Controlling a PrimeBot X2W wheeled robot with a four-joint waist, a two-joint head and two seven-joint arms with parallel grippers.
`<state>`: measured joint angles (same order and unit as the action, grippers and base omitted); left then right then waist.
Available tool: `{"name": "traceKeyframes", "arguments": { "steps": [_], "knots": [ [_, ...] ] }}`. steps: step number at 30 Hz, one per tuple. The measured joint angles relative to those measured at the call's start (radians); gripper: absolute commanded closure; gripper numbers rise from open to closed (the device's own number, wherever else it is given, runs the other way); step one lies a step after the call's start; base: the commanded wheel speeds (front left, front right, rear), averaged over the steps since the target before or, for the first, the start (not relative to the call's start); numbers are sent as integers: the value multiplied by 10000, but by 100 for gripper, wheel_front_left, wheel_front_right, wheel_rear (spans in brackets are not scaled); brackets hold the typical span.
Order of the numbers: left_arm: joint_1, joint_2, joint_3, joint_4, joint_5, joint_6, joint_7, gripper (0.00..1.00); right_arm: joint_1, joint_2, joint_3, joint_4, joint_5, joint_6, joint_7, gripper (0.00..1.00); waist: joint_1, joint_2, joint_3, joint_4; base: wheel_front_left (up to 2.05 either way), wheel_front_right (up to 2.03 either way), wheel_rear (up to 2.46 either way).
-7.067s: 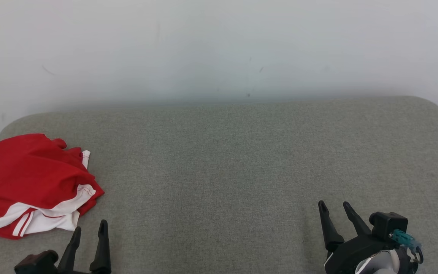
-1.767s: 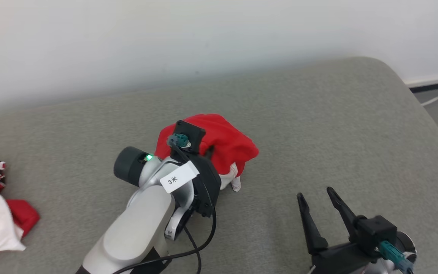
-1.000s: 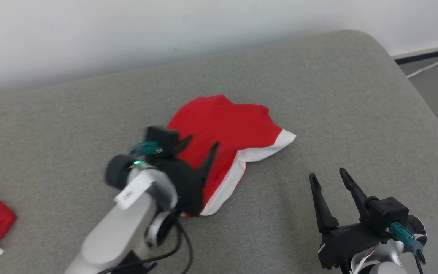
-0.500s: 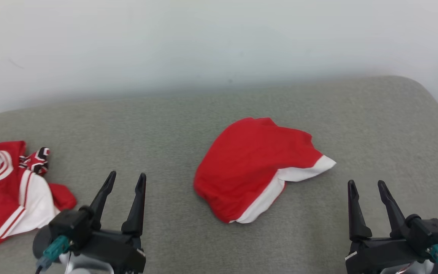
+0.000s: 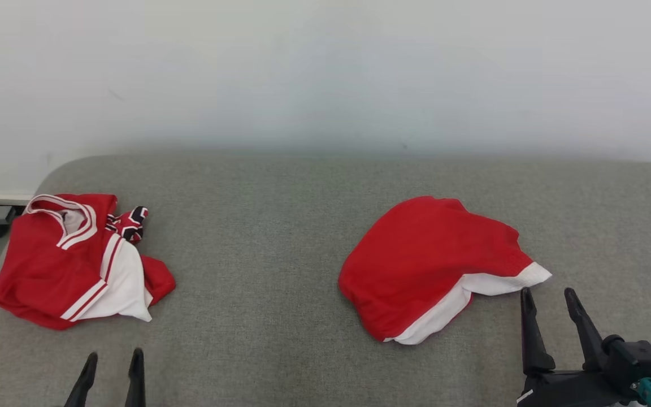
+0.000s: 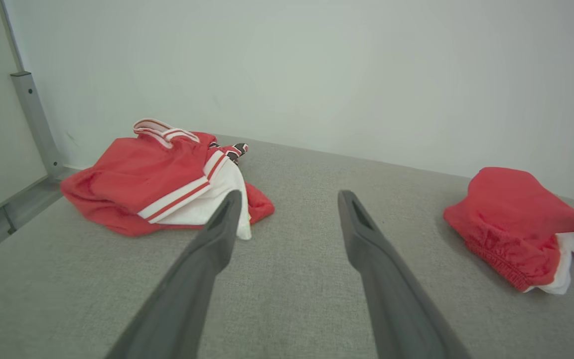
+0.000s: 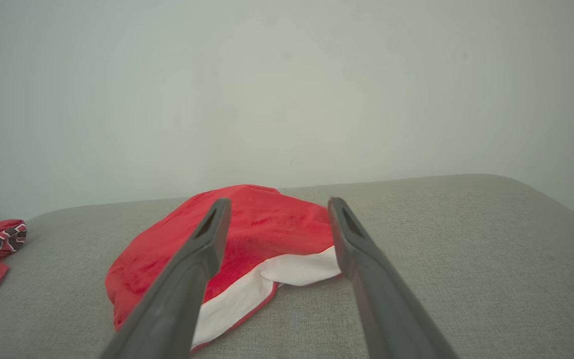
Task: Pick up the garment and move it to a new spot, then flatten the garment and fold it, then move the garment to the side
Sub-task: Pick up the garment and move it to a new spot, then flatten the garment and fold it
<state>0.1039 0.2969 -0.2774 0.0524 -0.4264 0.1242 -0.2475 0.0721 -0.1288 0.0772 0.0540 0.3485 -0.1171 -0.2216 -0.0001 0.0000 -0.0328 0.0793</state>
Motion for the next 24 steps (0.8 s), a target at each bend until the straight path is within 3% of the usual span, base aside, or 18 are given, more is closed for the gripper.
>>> {"name": "traceKeyframes", "arguments": {
  "steps": [9,24],
  "knots": [
    [793,466,-132,-458,224,0,0,0,6,-17,58,485,2,107,25,0,0,0,-101,17,0,0,0],
    [964,401,-249,-1058,230,0,12,0,3,-96,144,704,-36,115,121,0,1,0,0,-146,0,0,0]
  ]
}}
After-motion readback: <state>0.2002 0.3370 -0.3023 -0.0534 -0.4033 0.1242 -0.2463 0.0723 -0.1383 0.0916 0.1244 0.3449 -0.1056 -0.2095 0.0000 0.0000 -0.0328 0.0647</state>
